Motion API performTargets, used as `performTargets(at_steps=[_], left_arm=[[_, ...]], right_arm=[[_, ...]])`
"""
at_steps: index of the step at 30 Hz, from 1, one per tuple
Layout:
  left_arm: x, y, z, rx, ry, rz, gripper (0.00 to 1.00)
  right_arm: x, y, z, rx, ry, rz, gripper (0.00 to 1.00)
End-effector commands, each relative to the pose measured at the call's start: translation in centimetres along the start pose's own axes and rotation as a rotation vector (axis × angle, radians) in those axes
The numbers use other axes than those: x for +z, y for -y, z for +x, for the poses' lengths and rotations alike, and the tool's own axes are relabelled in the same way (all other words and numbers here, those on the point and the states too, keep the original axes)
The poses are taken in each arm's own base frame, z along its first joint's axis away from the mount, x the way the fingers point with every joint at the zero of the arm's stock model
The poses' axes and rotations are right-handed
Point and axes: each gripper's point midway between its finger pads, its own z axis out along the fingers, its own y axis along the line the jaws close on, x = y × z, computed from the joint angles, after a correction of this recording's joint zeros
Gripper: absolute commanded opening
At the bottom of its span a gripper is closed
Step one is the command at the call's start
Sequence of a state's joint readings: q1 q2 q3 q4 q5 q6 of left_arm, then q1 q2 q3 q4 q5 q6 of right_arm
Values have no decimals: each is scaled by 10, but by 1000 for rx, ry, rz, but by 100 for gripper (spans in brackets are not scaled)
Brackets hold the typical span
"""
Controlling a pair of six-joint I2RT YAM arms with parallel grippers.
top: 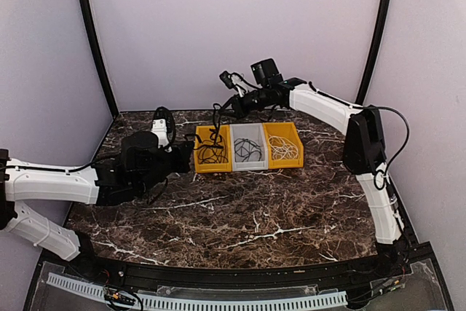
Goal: Untangle the cables
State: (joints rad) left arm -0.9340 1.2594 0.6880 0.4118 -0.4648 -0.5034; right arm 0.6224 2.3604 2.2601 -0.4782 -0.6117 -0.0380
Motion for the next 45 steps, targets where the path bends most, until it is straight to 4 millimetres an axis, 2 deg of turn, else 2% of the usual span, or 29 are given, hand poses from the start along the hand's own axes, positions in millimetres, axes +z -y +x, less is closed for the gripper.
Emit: performTargets(at_steps=[1, 6, 9, 12, 13, 14, 15, 19, 21, 26, 28, 29, 30, 31, 32, 33, 34, 35, 37, 39, 40, 41, 42, 45], left_arm=[[8, 1, -17, -21, 30, -11, 0], [26, -12, -23, -52, 23, -77, 0], [38, -18, -29, -45, 34, -109, 0], [52, -19, -36, -32, 36, -114, 0], [60, -25, -32, -23, 21, -127, 0], [64, -23, -37, -18, 27, -126, 0], [71, -29, -32, -7, 11, -143, 0], [88, -35, -36, 22, 4, -163, 0], [94, -40, -38, 36, 5, -181, 0], [104, -49, -54, 91, 30, -220, 0], [114, -54, -56, 129, 27, -236, 0], [118, -55, -65, 150, 40, -240, 0], [125, -61, -60, 169, 28, -254, 0], [130, -59, -69, 201, 42, -257, 0], [137, -67, -65, 228, 33, -288, 0], [141, -65, -75, 273, 47, -300, 0], [146, -73, -76, 302, 51, -337, 0], [149, -70, -87, 354, 70, -344, 0], [157, -66, -96, 457, 90, -345, 0], [167, -63, -95, 537, 77, -336, 0], [174, -64, -84, 570, 41, -325, 0], [177, -64, -77, 577, 19, -316, 0], [180, -66, -61, 582, -23, -293, 0], [178, -62, -41, 543, -68, -236, 0]], right_arm=[[25, 15, 19, 19, -20, 32, 0], [47, 17, 49, 40, -83, 21, 0], [57, 16, 64, 48, -115, 18, 4], [60, 16, 71, 48, -136, 19, 24], [57, 17, 68, 43, -134, 27, 30], [52, 17, 64, 35, -132, 39, 34], [46, 18, 59, 28, -127, 53, 37], [10, 15, 33, 17, -67, 77, 47], [-5, 12, 30, 12, -57, 88, 51], [-51, 13, 15, -1, -36, 141, 54], [-73, 13, 11, -2, -20, 158, 54], [-82, 13, 12, 0, -17, 169, 54], [-94, 12, 11, -9, -9, 179, 54], [-104, 12, 13, -13, -9, 189, 54], [-116, 10, 14, -22, -4, 200, 54], [-129, 10, 15, -28, 1, 217, 54], [-141, 9, 17, -35, 2, 235, 55], [-155, 7, 18, -45, 8, 255, 55], [-179, 6, 26, -59, 9, 298, 55], [-198, 4, 36, -70, 4, 335, 55], [-208, 3, 41, -74, 6, 355, 55], [-213, 2, 54, -62, -9, 365, 55], [-221, 0, 60, -63, -10, 378, 55], [-244, -7, 77, -76, 0, 423, 56]])
